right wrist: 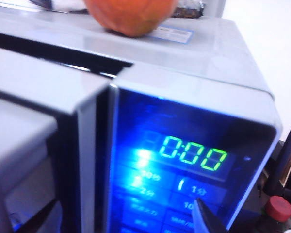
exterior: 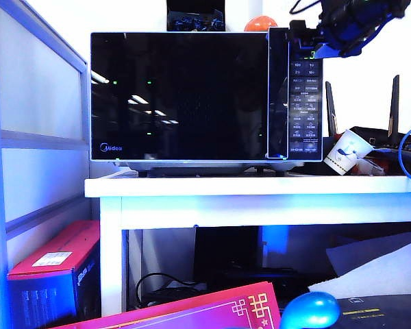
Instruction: Open the microwave door, place the orange inside the microwave, then close the microwave door.
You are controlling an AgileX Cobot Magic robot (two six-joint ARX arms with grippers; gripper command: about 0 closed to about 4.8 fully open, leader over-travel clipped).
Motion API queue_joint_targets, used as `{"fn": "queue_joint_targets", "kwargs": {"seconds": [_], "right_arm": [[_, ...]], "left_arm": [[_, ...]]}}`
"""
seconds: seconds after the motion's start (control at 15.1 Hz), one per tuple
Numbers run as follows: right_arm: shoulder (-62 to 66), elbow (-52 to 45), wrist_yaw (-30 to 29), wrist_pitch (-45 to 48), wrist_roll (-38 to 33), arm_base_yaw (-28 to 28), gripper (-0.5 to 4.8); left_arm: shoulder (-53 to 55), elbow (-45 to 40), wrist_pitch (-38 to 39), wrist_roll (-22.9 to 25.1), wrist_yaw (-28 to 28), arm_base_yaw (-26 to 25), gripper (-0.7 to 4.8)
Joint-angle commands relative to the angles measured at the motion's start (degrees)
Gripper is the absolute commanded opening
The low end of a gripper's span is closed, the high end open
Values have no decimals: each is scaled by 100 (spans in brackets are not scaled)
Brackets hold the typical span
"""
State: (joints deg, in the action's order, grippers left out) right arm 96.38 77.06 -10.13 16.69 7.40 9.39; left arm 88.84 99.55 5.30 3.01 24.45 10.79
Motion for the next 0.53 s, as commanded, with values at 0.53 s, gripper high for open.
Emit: {"fn": "queue_joint_targets", "kwargs": {"seconds": [0.53], "right_arm": [[-389,42,-1947,-444,-57,-612,355]], "left_arm": [[-17,22,-61,2,24,0,-5]]}}
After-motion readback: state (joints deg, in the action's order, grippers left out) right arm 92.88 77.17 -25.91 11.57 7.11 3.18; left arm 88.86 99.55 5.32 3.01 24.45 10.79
